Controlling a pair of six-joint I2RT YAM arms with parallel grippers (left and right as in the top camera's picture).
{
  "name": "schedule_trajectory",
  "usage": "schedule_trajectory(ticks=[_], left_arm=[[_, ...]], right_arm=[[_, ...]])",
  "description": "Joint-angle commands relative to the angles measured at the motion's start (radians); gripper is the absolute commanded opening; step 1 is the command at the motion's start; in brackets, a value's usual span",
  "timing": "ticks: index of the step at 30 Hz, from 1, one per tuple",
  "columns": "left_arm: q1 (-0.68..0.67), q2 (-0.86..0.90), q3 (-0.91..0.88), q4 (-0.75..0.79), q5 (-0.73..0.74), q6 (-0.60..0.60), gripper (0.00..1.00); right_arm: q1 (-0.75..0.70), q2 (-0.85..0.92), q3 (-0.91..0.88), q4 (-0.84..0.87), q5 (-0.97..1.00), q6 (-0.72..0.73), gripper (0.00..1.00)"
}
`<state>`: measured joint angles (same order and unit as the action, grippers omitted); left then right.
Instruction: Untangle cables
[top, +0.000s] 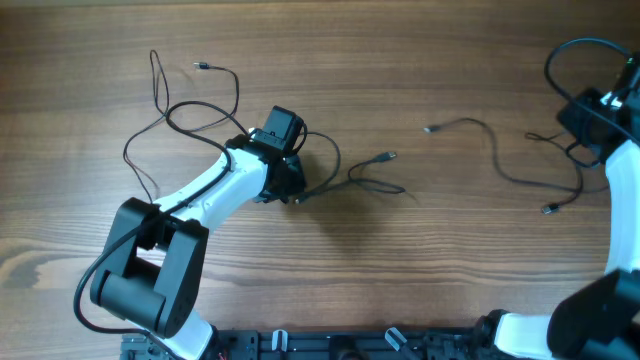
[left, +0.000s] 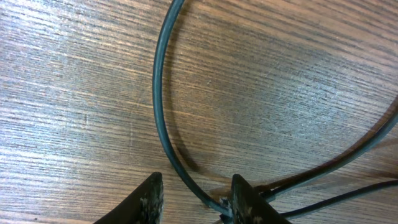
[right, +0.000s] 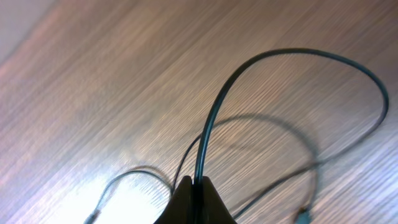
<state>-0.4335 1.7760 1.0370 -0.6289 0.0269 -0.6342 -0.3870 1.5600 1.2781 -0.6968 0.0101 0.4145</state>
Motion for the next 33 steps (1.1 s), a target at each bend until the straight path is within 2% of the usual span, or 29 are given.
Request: schedule_trajectory(ticks=[1,2,3,5,7,8,9,11,12,15,16,17,19,20,21,22,24,26,27,30,32,33], left_arm=[[0.003,0.009,-0.006,0.0,-0.01,0.0,0.38],[0.003,0.009,-0.006,0.0,-0.01,0.0,0.39],[0.003,0.009,-0.006,0.001,-0.01,0.0,0.39],[0.003,0.009,-0.006,0.0,-0.01,0.001,0.39],[0.003,0.009,-0.006,0.001,-0.01,0.0,0.39],[0.003,0.009,-0.006,0.001,-0.01,0.0,0.4],[0.003,0.009,-0.006,0.001,-0.01,0.0,0.42],[0.003,0.009,-0.006,0.001,-0.01,0.0,0.48],[0.003,0.009,-0.006,0.001,-0.01,0.0,0.52],[0.003,0.009,-0.006,0.006,-0.01,0.0,0.55],[0.003,0.009,-0.006,0.013,-0.01,0.001,0.56],[0.003,0.009,-0.006,0.023,-0.01,0.001,0.69],[0.003,0.009,-0.006,0.023,-0.01,0.0,0.72],[0.003,0.009,-0.006,0.023,-0.01,0.0,0.56],[0.003,0.009,-0.006,0.023,-0.01,0.001,0.24],[0.003,0.009,-0.006,0.022,-0.01,0.001,0.23],[0.003,0.009,-0.007,0.007,-0.01,0.0,0.26],[0.003,0.01,-0.012,0.007,-0.01,0.0,0.1],[0.003,0.01,-0.017,0.008,-0.01,0.0,0.07],[0.004,0.01,-0.034,0.007,-0.01,0.001,0.1],[0.004,0.01,-0.039,0.008,-0.01,0.001,0.04],[0.003,0.01,-0.039,0.008,-0.01,0.001,0.04]], right_arm=[[0.002,0.102,0.003,0.064,-0.219,-0.085,0.04],[0.002,0.124,0.003,0.086,-0.264,-0.105,0.07],[0.002,0.149,0.003,0.1,-0.287,-0.101,0.15],[0.002,0.182,0.003,0.094,-0.29,-0.1,0.41],[0.002,0.185,0.003,0.077,-0.29,-0.1,0.72],[0.002,0.185,0.003,0.074,-0.29,-0.1,0.85],[0.002,0.185,0.003,0.072,-0.289,-0.101,0.91],[0.002,0.185,0.003,0.056,-0.289,-0.1,0.97],[0.002,0.185,0.003,0.043,-0.29,-0.1,1.0],[0.025,0.185,0.003,-0.058,-0.324,-0.112,0.99],[0.048,0.185,0.003,-0.081,-0.364,-0.165,1.0],[0.092,0.185,0.003,-0.096,-0.416,-0.225,1.0],[0.153,0.185,0.003,-0.102,-0.431,-0.235,1.0],[0.182,0.185,0.003,-0.108,-0.431,-0.235,0.99],[0.237,0.185,0.003,-0.126,-0.431,-0.234,0.99],[0.262,0.185,0.003,-0.137,-0.431,-0.234,1.0],[0.351,0.185,0.003,-0.181,-0.43,-0.234,0.99],[0.425,0.185,-0.018,-0.19,-0.431,-0.228,0.99],[0.464,0.186,-0.038,-0.19,-0.431,-0.228,0.99],[0.579,0.186,-0.105,-0.186,-0.515,-0.232,0.99],[0.645,0.186,-0.129,-0.18,-0.618,-0.232,0.88],[0.669,0.186,-0.135,-0.177,-0.639,-0.231,0.79]])
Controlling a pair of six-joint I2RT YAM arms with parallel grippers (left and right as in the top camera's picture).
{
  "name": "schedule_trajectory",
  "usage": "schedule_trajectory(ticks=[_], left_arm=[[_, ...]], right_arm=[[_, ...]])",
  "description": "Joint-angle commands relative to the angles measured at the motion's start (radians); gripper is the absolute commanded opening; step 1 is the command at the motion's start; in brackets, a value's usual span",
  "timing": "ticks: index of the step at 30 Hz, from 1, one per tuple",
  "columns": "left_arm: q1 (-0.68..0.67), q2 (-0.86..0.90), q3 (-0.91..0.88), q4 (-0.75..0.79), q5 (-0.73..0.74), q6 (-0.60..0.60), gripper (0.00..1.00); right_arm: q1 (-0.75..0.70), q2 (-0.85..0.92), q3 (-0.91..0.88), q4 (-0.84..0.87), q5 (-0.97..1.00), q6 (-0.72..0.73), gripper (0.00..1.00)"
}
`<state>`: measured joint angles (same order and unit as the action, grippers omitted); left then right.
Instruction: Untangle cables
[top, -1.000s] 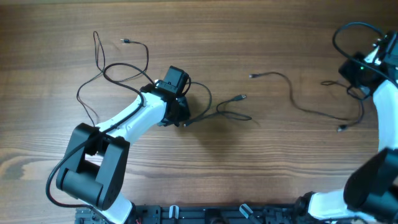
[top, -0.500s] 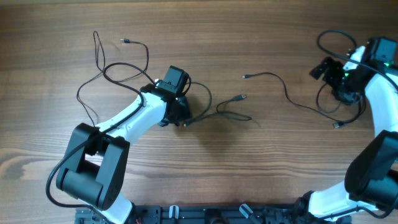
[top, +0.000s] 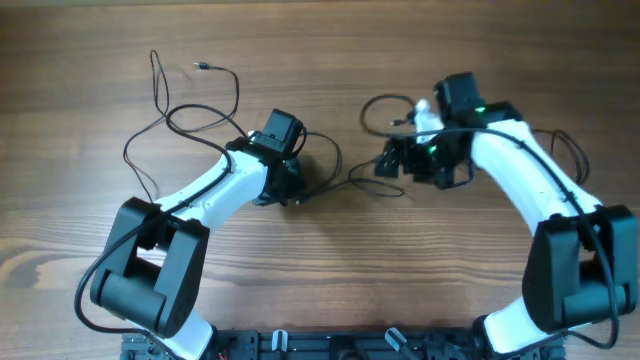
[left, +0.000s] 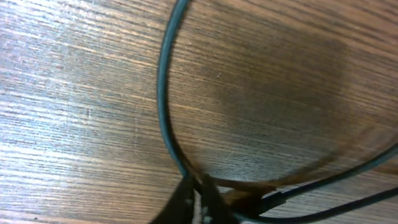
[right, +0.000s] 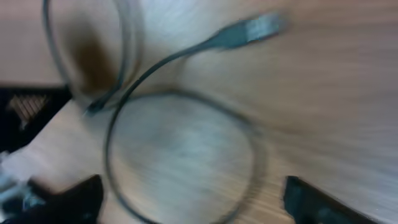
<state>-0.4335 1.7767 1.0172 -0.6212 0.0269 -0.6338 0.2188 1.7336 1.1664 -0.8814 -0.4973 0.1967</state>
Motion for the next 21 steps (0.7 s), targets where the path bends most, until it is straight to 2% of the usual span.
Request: schedule_trajectory(ticks=[1,4,5,7,8,9,10,12,14,15,17,19,21], left_arm=[[0.003,0.01,-0.019,0.001,-0.009,0.0,0.04],[0.003,0.01,-0.019,0.01,0.06,0.0,0.04],[0.003,0.01,-0.019,0.01,0.081,0.0,0.04],[0.003,0.01,-0.019,0.009,0.122,0.0,0.04],[0.003,0.01,-0.019,0.009,0.154,0.001,0.04],[0.003,0.01,-0.019,0.008,0.179,0.001,0.04],[0.003,0.01,-0.019,0.002,0.21,0.001,0.04],[0.003,0.01,-0.019,-0.004,0.26,0.0,0.04],[0.003,0.01,-0.019,0.0,0.33,0.0,0.04],[0.003,0.01,-0.019,0.001,0.36,0.0,0.04],[0.003,0.01,-0.019,0.005,0.382,0.0,0.04],[0.003,0.01,-0.019,0.004,0.386,0.0,0.04],[0.003,0.01,-0.019,0.004,0.396,0.0,0.04]], right_arm=[[0.102,0.012,-0.032,0.021,-0.133,-0.011,0.68],[0.182,0.012,-0.07,0.102,-0.133,0.001,0.66],[0.201,0.012,-0.085,0.126,-0.133,0.048,0.63],[0.214,0.012,-0.105,0.16,-0.134,0.112,0.45],[0.216,0.012,-0.118,0.18,-0.134,0.14,0.38],[0.216,0.012,-0.134,0.2,-0.143,0.151,0.36],[0.216,0.012,-0.145,0.214,-0.149,0.15,0.37],[0.205,0.011,-0.146,0.254,-0.165,0.148,0.46],[0.181,0.011,-0.146,0.306,-0.243,0.149,0.6],[0.168,0.011,-0.146,0.325,-0.217,0.172,0.68],[0.153,0.011,-0.146,0.327,-0.114,0.234,0.73],[0.159,0.011,-0.147,0.327,-0.066,0.303,0.71],[0.19,0.011,-0.164,0.337,0.0,0.445,0.59]])
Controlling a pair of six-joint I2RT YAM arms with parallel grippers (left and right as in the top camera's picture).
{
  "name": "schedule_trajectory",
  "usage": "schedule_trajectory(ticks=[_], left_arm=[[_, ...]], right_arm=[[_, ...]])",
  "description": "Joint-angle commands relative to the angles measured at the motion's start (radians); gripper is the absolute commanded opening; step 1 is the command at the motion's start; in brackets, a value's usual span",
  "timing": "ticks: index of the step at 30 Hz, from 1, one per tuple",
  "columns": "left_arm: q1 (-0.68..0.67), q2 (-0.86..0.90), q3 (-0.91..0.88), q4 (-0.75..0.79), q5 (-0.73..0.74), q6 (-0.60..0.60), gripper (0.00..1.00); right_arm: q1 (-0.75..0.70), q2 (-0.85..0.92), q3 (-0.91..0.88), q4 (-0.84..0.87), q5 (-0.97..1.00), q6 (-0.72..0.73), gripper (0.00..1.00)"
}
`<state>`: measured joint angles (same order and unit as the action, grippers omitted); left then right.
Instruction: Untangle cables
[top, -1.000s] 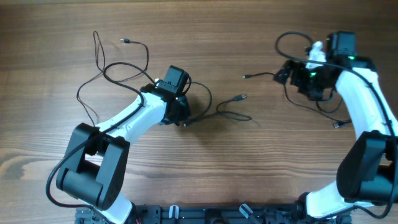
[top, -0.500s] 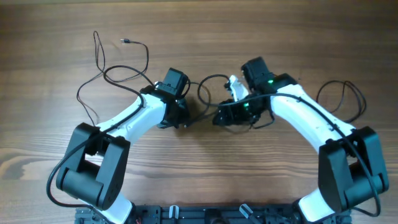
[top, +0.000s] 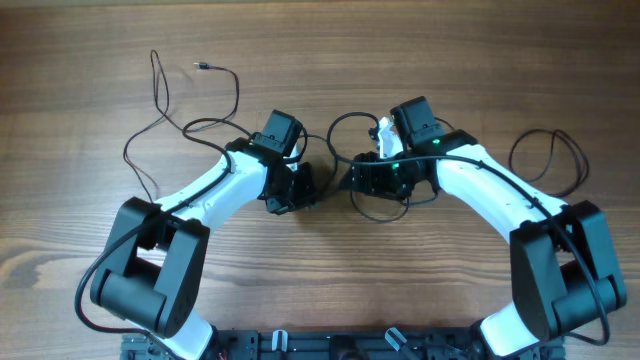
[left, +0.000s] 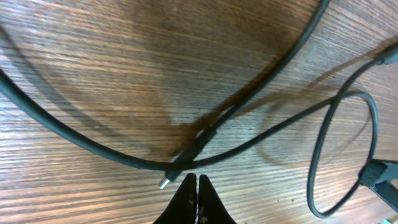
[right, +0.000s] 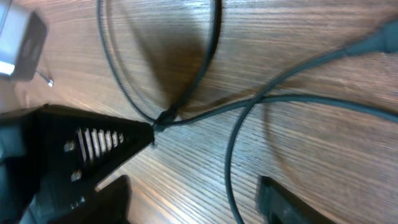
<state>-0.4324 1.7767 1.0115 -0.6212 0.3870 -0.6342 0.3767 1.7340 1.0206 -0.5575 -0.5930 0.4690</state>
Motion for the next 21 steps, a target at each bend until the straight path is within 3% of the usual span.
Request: schedule_trajectory(ticks=[1,4,9,11,15,16,19,21], left_arm=[[0.002,0.01,-0.013,0.004,0.035,0.001,0.04],[0.002,0.01,-0.013,0.005,0.035,0.001,0.04],[0.002,0.01,-0.013,0.008,0.035,0.007,0.04],[0.002,0.009,-0.013,0.01,0.036,0.092,0.04],[0.004,-0.074,0.016,-0.001,0.014,0.229,0.04],[0.006,-0.116,0.026,-0.001,-0.022,0.228,0.04],[0.007,-0.266,0.037,0.0,-0.207,0.226,0.04],[0.032,-0.358,0.037,-0.002,-0.347,0.172,0.1]], right_arm=[[0.053,0.011,-0.04,0.036,0.115,0.235,0.56],[0.135,0.011,-0.124,0.202,0.149,0.388,0.54],[0.298,0.011,-0.154,0.311,0.564,0.593,0.52],[0.327,0.017,-0.154,0.311,0.665,0.667,0.5],[0.327,0.093,-0.154,0.343,0.668,0.683,0.41],[0.327,0.109,-0.154,0.35,0.669,0.682,0.38],[0.326,0.121,-0.154,0.347,0.727,0.623,0.07],[0.32,0.116,-0.152,0.336,0.713,0.553,0.04]])
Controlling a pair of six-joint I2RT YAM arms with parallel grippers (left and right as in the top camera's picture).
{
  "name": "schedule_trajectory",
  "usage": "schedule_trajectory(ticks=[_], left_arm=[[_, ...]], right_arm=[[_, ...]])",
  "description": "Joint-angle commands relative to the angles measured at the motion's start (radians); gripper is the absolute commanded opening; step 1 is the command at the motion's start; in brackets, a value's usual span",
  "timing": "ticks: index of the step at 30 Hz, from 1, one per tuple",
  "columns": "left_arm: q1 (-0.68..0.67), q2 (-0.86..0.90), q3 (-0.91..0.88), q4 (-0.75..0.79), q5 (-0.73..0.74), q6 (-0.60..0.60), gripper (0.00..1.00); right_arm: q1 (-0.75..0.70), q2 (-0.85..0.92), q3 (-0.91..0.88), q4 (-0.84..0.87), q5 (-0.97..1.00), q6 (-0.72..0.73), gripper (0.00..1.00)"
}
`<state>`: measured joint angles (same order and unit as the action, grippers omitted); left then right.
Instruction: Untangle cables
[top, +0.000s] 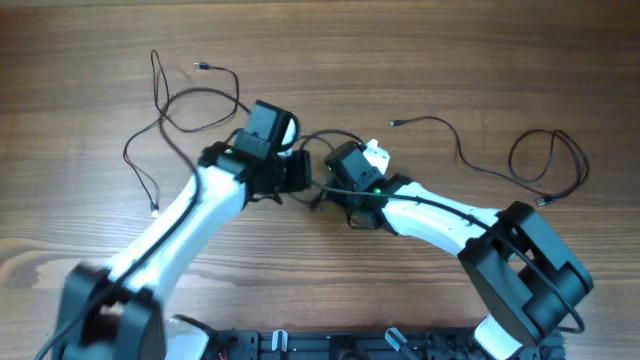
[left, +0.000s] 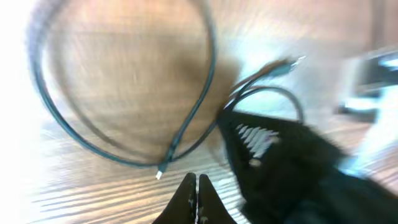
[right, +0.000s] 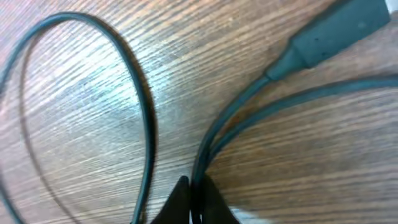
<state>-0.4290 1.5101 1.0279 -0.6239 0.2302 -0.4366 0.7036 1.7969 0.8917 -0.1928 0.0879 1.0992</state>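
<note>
A dark cable (top: 325, 134) loops on the wooden table (top: 320, 40) between my two arms. My right gripper (right: 193, 186) is shut on this cable (right: 236, 118) a short way below its flat plug (right: 339, 31). In the overhead view the right gripper (top: 322, 193) sits just right of my left gripper (top: 300, 172). The left gripper (left: 196, 185) is shut with nothing between its fingers; the cable's small end (left: 160, 175) lies just ahead of the tips, apart from them. The left wrist view is blurred.
A thin black cable (top: 190, 95) sprawls at the far left. Another cable (top: 470, 150) runs along the right and ends in a loop (top: 545, 160). The right arm's dark body (left: 286, 162) fills the left wrist view's right side.
My right gripper was open beside the cable crossing and is now shut on the cable near its plug, closer to the left gripper. The left gripper stays shut and sits higher over the table.
At first my right gripper held a cable at the far right, and my left was open around the middle cable. Then the right stood open at the centre and the left was shut. The right-hand cable now lies spread out, and the right gripper holds the middle cable.
</note>
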Motion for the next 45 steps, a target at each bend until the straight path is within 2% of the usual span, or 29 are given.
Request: schedule_trajectory(ticks=[1,3,7,8,11,12,13,14,15,16,18,19,21,26,29,30,32,34,35,40,43,45], left_arm=[[0.048,-0.113,0.021,0.001,-0.211,-0.052,0.11],[0.087,-0.118,0.02,-0.017,-0.209,-0.104,0.11],[0.094,-0.102,0.019,-0.043,-0.209,-0.103,0.12],[0.094,-0.097,0.019,-0.048,-0.21,-0.103,0.14],[0.094,-0.087,0.019,-0.049,-0.209,-0.103,0.15],[0.093,-0.081,0.019,-0.054,-0.209,-0.103,0.18],[0.094,-0.072,0.019,-0.058,-0.21,-0.103,0.24],[0.094,-0.063,0.019,-0.058,-0.21,-0.103,0.27],[0.094,-0.055,0.019,-0.058,-0.21,-0.103,0.36],[0.094,-0.047,0.019,-0.058,-0.21,-0.103,0.5],[0.094,-0.036,0.019,-0.068,-0.234,-0.103,0.6],[0.094,-0.035,0.019,-0.082,-0.268,-0.104,0.65],[0.094,-0.034,0.019,-0.109,-0.312,-0.103,0.68],[0.094,-0.023,0.019,-0.13,-0.33,-0.103,0.69],[0.094,-0.002,0.019,-0.129,-0.337,-0.103,0.66],[0.094,0.011,0.019,-0.13,-0.336,-0.103,0.62],[0.096,0.032,0.019,-0.133,-0.337,-0.091,0.6],[0.109,0.035,0.019,-0.129,-0.337,-0.092,0.6],[0.126,0.035,0.019,-0.124,-0.337,-0.092,0.61],[0.167,0.035,0.019,-0.121,-0.336,-0.092,0.62],[0.167,0.035,0.019,-0.121,-0.336,-0.092,0.63],[0.167,0.035,0.019,-0.121,-0.336,-0.092,0.69]], right_arm=[[-0.014,0.044,-0.019,-0.029,0.006,-0.121,0.04],[-0.04,-0.002,0.01,-0.049,-0.073,-0.262,0.04],[-0.074,-0.056,0.095,-0.186,-0.118,-0.441,0.04],[-0.077,-0.068,0.133,-0.187,-0.197,-0.557,0.04],[-0.077,-0.082,0.195,-0.185,-0.327,-0.571,0.04],[-0.077,-0.082,0.2,-0.177,-0.356,-0.5,0.12],[-0.074,-0.082,0.2,-0.179,-0.351,-0.437,0.33],[-0.068,-0.078,0.195,-0.177,-0.331,-0.409,0.44],[-0.052,-0.067,0.194,-0.179,-0.296,-0.409,0.62],[-0.033,-0.051,0.194,-0.185,-0.256,-0.41,0.75],[0.017,-0.006,0.194,-0.199,-0.154,-0.388,0.81],[0.039,0.019,0.194,-0.199,-0.14,-0.389,0.82],[0.073,0.068,0.194,-0.198,-0.083,-0.384,0.82],[0.098,0.151,0.194,-0.227,0.023,-0.333,0.87],[0.095,0.151,0.199,-0.254,0.023,-0.341,0.78],[0.087,0.148,0.231,-0.321,0.001,-0.341,0.76],[0.066,0.144,0.337,-0.475,-0.01,-0.414,0.76],[0.051,0.144,0.405,-0.563,-0.01,-0.423,0.76],[0.048,0.144,0.434,-0.597,-0.011,-0.427,0.8],[0.048,0.152,0.416,-0.603,0.009,-0.346,0.86],[0.054,0.205,0.409,-0.592,0.0,-0.311,0.86],[0.063,0.266,0.409,-0.555,-0.012,-0.311,0.83]])
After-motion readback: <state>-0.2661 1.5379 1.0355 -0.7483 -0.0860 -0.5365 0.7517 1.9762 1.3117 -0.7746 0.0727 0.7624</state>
